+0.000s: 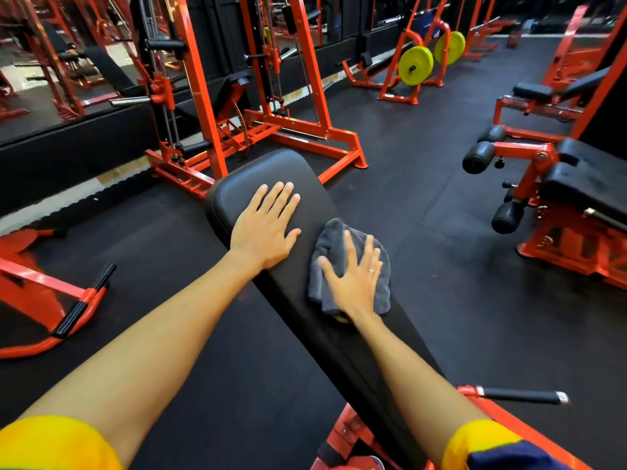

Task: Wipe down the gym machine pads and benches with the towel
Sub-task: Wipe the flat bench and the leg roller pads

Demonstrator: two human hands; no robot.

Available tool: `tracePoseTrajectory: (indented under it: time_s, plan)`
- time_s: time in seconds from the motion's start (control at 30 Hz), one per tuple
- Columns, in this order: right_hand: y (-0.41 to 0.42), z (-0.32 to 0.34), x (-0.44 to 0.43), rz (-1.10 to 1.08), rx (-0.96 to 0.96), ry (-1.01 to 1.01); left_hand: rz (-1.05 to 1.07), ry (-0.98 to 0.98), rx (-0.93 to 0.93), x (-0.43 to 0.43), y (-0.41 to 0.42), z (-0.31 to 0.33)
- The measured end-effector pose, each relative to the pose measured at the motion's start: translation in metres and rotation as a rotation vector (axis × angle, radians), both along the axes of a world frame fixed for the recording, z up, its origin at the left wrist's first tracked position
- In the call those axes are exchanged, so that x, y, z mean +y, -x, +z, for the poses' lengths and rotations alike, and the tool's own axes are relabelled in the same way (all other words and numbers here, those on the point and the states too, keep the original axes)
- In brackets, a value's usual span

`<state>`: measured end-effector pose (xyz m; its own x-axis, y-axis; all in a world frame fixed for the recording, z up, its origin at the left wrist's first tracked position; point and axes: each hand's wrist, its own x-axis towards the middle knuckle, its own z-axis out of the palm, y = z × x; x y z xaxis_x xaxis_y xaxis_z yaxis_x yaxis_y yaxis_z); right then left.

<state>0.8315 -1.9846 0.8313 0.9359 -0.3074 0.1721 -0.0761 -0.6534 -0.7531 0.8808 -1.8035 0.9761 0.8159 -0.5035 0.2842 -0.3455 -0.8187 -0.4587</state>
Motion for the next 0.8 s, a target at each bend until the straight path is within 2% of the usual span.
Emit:
tracePoseTrajectory:
  time_s: [0.1,0.17,0.3,0.37,0.43,0.53,0.63,0.73,0.8]
  plan:
    - [-0.019,0.017,-0.004,-0.14,0.178,-0.135,0.015,0.032,0.02,0.006,0.005,0.005]
    - [-0.026,0.034,0.014,-0.16,0.198,-0.169,0.027,0.043,0.008,0.013,0.009,0.009]
    - [-0.003,0.049,0.061,-0.032,0.063,-0.106,0.01,0.006,0.012,0.02,0.011,0.011]
    - [0.029,0.043,0.072,0.079,-0.052,-0.031,-0.013,-0.026,0.02,0.021,0.012,0.011]
    - [0.055,0.026,0.068,0.114,-0.085,0.031,-0.04,-0.043,0.019,0.023,0.013,0.011]
    - [0.054,0.004,0.038,-0.053,0.077,0.026,-0.076,-0.061,0.015,0.026,0.017,0.008]
    - [0.031,0.018,0.039,-0.204,0.299,-0.129,-0.121,-0.068,0.028,0.031,0.02,0.006]
    - [0.03,0.053,0.074,-0.238,0.2,-0.262,-0.15,-0.096,0.018,0.033,0.023,0.003]
    - [0.046,0.059,0.1,-0.18,0.065,-0.199,-0.179,-0.112,0.013,0.035,0.022,0.002]
